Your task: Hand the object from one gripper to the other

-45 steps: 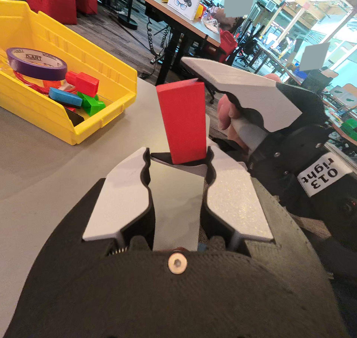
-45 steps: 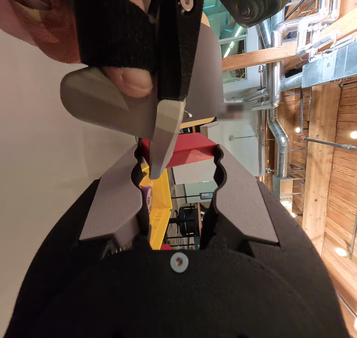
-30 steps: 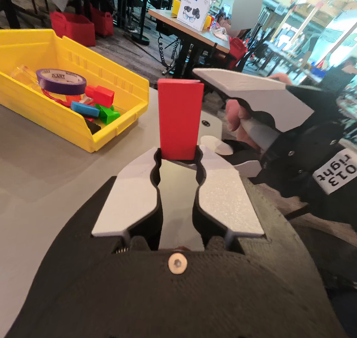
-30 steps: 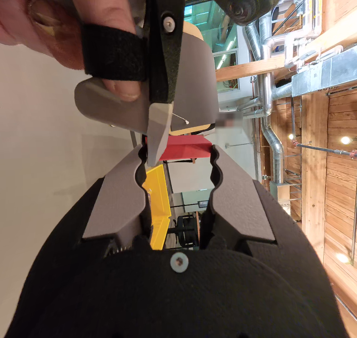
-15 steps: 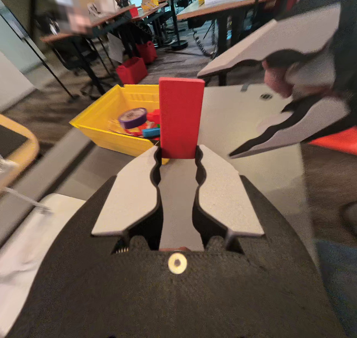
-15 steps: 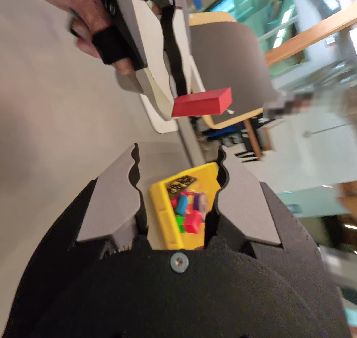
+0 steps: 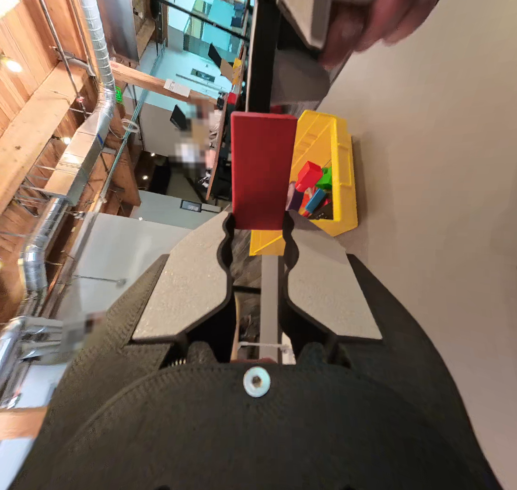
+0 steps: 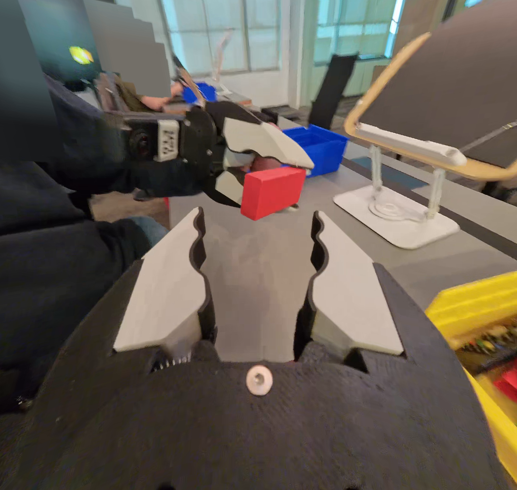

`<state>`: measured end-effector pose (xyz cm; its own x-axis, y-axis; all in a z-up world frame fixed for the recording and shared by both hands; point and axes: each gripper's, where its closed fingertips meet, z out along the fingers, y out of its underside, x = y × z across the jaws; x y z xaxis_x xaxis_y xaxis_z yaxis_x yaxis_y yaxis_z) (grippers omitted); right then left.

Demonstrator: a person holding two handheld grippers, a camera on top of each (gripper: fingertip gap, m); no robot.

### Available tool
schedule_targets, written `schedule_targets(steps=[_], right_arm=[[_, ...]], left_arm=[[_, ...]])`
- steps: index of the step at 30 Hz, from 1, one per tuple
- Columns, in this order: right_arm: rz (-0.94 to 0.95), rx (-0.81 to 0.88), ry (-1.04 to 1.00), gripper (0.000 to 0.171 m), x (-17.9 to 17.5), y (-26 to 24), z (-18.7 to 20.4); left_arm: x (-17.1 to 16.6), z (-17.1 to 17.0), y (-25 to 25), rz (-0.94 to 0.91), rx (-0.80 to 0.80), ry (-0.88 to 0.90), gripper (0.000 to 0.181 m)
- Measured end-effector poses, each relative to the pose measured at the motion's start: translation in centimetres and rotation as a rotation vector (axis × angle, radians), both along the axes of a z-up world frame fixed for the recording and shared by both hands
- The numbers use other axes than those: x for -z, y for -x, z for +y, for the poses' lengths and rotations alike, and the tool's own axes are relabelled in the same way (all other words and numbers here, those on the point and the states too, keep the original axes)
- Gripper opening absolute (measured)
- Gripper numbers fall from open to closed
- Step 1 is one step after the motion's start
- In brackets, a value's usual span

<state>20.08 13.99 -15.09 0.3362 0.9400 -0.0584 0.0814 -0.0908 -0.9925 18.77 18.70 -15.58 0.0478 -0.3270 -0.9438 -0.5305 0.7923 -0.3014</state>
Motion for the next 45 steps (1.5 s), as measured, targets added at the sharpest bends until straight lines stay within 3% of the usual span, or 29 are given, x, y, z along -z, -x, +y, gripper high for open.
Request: schedule_targets(steps=[9, 14, 20, 23, 25, 28, 31, 34, 36, 38, 41, 45], right_arm=[[-0.086, 0.266, 0.026, 0.047, 1.3, 0.1, 1.6], [-0.099, 0.429, -0.061, 0.015, 1.6, -0.5, 2.4], [-0.096, 0.501, -0.179, 0.014, 1.1, -0.3, 2.5], [-0.105, 0.541, -0.266, 0.013, 0.4, -1.4, 2.7], [-0.093, 0.553, -0.334, 0.014, -0.4, -2.0, 2.4], [-0.067, 0.561, -0.488, 0.013, -1.9, -2.2, 1.6], [-0.065, 0.581, -0.626, 0.014, -2.8, -1.6, 0.8], [-0.092, 0.585, -0.720, 0.014, -2.9, -0.8, 0.4], [-0.126, 0.595, -0.778, 0.013, -2.8, -0.4, 0.1], [-0.159, 0.593, -0.820, 0.013, -2.5, 0.1, -0.1], [-0.181, 0.602, -0.841, 0.013, -2.1, 0.3, -0.1], [-0.194, 0.582, -0.826, 0.014, -1.7, 0.3, 0.0]], left_arm=[[0.2, 0.6, -0.6, 0.096, -0.069, -0.228, 0.033], [0.4, 0.8, -0.8, 0.126, -0.126, -0.230, 0.033], [0.5, 1.2, -0.8, 0.116, -0.174, -0.190, 0.033], [0.9, 0.8, -0.6, 0.103, -0.134, -0.017, 0.038], [0.6, 0.8, 0.0, 0.043, -0.131, 0.225, 0.051], [-0.1, -0.3, 0.2, -0.148, -0.040, 0.726, 0.061], [-1.5, -2.3, -0.4, -0.376, 0.173, 1.388, 0.067], [-2.5, -3.1, -1.1, -0.538, 0.357, 1.780, 0.067], [-2.5, -3.7, -1.7, -0.567, 0.433, 1.923, 0.071], [-3.2, -3.9, -1.7, -0.637, 0.534, 1.986, 0.062], [-3.3, -4.3, -1.8, -0.647, 0.582, 1.984, 0.038], [-3.1, -4.3, -1.7, -0.636, 0.558, 1.927, 0.037]])
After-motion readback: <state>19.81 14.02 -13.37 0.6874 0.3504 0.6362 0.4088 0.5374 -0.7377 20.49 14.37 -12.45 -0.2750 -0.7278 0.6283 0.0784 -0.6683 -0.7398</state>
